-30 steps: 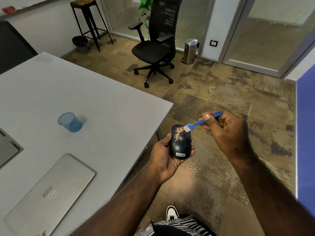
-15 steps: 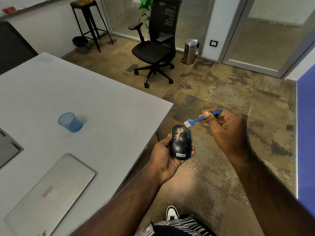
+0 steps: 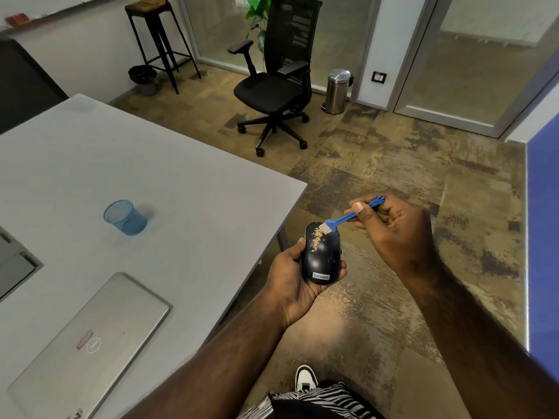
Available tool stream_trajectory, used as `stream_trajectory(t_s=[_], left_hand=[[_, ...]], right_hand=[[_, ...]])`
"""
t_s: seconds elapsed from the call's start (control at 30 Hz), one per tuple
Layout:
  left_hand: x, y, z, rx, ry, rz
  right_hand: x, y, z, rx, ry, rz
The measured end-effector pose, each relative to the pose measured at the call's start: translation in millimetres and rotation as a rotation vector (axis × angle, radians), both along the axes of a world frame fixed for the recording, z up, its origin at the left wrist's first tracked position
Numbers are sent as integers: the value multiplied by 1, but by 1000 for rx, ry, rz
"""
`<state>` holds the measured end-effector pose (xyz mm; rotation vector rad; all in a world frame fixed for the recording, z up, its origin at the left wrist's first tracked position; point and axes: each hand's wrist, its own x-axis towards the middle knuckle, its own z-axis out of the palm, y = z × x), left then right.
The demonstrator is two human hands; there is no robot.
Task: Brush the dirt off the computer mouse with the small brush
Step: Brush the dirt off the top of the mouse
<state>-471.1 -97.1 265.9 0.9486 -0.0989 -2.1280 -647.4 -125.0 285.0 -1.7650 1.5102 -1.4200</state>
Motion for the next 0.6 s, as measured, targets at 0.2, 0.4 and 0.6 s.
stream_trajectory(t_s=[0.2, 0.4, 0.6], left_hand=[[-1, 1, 0, -4, 2, -1], [-1, 1, 0, -16, -7, -15], [0, 1, 0, -13, -1, -14]], right_hand=[[-1, -2, 1, 9, -39, -8], [2, -3, 0, 20, 27, -12], [4, 0, 5, 18, -31, 30]])
